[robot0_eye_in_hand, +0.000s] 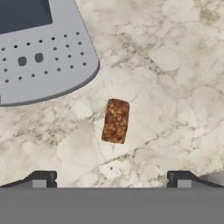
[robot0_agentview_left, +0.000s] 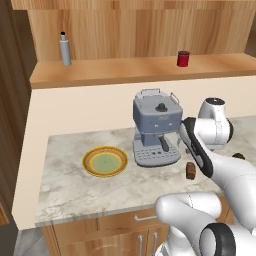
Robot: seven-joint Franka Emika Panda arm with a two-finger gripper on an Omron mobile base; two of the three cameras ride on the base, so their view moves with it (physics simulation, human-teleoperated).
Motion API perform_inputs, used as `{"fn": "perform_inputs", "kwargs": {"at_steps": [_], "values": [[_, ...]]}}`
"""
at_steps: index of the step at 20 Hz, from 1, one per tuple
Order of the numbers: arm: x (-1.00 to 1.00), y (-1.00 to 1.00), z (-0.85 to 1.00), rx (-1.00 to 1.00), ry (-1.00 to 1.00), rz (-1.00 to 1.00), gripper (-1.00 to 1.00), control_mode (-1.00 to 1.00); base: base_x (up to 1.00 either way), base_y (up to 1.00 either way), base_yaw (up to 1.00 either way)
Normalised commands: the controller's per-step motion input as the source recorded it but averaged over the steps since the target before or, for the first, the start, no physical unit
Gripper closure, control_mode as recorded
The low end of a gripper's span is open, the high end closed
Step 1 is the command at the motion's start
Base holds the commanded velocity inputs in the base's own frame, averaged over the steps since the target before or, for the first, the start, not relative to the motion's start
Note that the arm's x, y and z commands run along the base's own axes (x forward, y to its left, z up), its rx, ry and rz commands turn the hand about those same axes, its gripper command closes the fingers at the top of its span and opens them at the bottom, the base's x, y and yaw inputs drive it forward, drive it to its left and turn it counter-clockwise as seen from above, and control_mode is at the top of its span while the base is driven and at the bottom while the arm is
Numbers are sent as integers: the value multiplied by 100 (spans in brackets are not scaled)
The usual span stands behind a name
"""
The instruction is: Pick the avocado and bread from the counter and place them on the plate. Then pick the jam from the cabinet and place it next to the plate. Lastly close the cabinet door.
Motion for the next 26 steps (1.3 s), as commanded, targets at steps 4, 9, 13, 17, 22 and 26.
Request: {"fn": "perform_inputs", "kwargs": {"at_steps": [4, 9, 13, 17, 22, 26], "values": [[0, -8, -25, 0, 0, -2, -100, -100, 0, 0, 0], [0, 0, -24, 0, 0, -3, -100, -100, 0, 0, 0], [0, 0, -25, 0, 0, -2, -100, -100, 0, 0, 0], [0, 0, -24, 0, 0, 0, -100, -100, 0, 0, 0], [0, 0, -24, 0, 0, 0, -100, -100, 0, 0, 0], [3, 0, -22, 0, 1, 0, -100, -100, 0, 0, 0]]}}
